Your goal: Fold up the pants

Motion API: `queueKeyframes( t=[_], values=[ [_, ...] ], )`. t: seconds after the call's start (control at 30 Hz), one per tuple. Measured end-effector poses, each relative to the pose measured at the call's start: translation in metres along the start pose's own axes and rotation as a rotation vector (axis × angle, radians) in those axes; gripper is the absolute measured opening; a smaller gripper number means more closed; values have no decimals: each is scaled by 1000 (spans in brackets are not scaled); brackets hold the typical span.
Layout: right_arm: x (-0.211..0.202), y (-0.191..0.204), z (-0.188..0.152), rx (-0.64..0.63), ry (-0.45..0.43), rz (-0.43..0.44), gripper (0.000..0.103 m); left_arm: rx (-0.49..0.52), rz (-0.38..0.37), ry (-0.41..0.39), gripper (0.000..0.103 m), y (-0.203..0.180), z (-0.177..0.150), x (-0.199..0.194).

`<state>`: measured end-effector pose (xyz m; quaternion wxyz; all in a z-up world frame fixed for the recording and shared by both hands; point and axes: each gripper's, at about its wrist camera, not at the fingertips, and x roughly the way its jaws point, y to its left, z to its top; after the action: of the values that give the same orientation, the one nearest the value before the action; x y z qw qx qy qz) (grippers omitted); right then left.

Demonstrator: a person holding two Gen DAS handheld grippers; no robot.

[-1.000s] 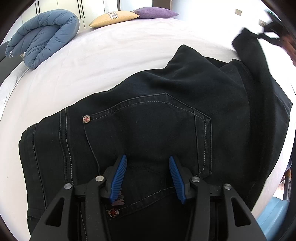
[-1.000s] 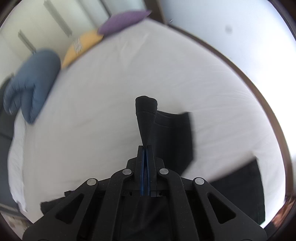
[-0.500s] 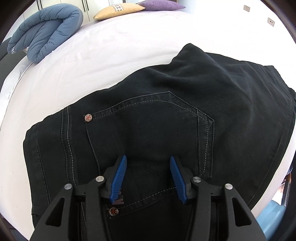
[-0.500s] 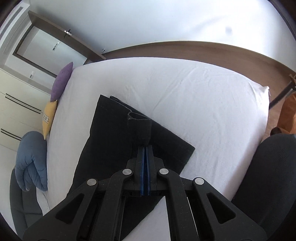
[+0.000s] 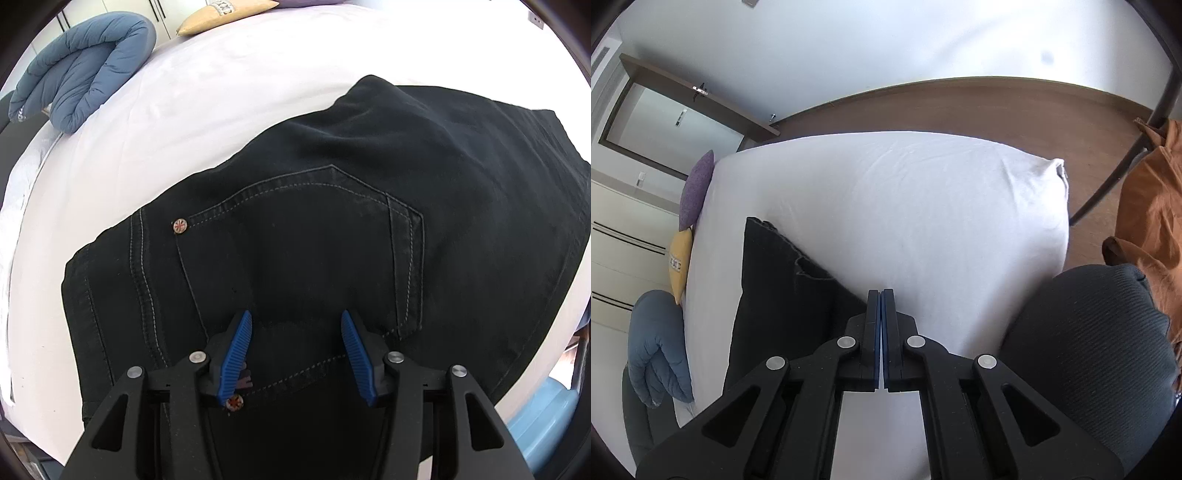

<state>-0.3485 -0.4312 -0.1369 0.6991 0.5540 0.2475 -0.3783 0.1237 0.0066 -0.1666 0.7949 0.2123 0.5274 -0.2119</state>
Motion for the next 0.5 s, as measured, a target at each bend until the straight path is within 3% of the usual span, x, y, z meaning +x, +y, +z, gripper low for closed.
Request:
queueKeyframes(
  t=[0.2, 0.27, 0.4, 0.47, 0.5],
  values=[
    [-11, 29, -12, -127, 112, 159, 2, -30, -1, -10, 54, -1, 6, 3],
    [-3, 42, -18, -147, 112, 158, 3, -28, 3, -11, 54, 1, -2, 1],
    [31, 40, -19, -69, 177, 189, 4, -36, -2, -17, 54, 1, 0, 2],
    [39, 42, -19, -73, 175, 187, 11, -37, -2, -22, 55, 6, -6, 2],
    [41, 43, -18, -78, 174, 195, 23, -38, -2, -25, 55, 7, -8, 2]
  ],
)
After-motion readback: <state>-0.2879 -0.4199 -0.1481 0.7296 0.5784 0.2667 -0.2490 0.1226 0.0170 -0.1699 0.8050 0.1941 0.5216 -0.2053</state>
